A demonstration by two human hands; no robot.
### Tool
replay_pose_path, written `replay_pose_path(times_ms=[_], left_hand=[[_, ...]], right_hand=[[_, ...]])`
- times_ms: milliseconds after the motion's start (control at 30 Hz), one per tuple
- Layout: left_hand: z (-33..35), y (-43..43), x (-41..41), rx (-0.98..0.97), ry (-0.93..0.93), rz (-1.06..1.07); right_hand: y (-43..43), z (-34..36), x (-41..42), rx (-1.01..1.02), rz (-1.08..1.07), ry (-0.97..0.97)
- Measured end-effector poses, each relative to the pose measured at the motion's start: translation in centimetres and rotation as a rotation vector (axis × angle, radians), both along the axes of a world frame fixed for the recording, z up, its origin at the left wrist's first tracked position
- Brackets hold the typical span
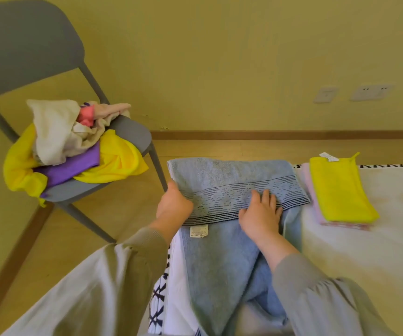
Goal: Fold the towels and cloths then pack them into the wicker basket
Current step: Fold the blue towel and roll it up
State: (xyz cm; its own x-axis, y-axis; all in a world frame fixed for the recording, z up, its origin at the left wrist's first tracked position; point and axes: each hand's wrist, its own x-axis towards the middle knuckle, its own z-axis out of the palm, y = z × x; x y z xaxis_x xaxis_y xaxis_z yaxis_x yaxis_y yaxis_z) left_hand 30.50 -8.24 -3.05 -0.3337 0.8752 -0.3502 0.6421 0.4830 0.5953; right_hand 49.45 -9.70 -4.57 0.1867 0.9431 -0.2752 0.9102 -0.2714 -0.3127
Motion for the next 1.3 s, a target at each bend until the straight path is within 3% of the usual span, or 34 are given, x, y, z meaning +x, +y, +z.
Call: replay_pose_path(times_ms=[133,200,267,367,500,633,767,933,1067,1167,1300], left_hand=[[1.8,2.1,-1.4,0.200,0.160,0.060],[2.7,2.9,-1.5,0.213,0.229,0.053],[2.6,2.6,-0.9,0.190,0.365,-0.022],[0.9,0.4,1.4,0.251,0.579,-0.262],[-2.4,-3.7,5.1,0.183,0.575,-0.656],[-3.6,-5.9,5.9,0.129,0.550,-0.715],[-2.9,-5.9,5.4,0.127,0.555,-0.762],[-2.5,-6.2,5.0,0.111,0.562,-0.777],[-2.4,-6.4,4.6,0.109,0.576,-0.795],[-2.0,-6.9,4.5,0.120,0.542,-0.786],[-0.8,-7.6,4.4,0.284,0.397,-0.752]], right_hand=[[0.7,0.5,-0.4,0.069,0.095,0.276],[0.6,0.9,-0.5,0.092,0.091,0.440],[0.3,1.1,-0.4,0.103,0.096,0.470],[-0.2,1.5,-0.1,0.104,0.148,0.358],[-1.1,2.2,0.4,0.082,0.215,0.087],[-2.2,3.9,2.1,-0.294,0.286,-0.191],[-2.3,5.6,4.1,-0.767,0.141,-0.612],[-2.8,6.2,2.7,-0.719,0.235,-0.687],[-4.0,6.4,2.0,-0.908,0.267,-0.612],[-4.3,6.6,2.2,-0.804,0.228,-0.584],[-3.2,6.6,1.2,-0.330,0.166,-0.348]])
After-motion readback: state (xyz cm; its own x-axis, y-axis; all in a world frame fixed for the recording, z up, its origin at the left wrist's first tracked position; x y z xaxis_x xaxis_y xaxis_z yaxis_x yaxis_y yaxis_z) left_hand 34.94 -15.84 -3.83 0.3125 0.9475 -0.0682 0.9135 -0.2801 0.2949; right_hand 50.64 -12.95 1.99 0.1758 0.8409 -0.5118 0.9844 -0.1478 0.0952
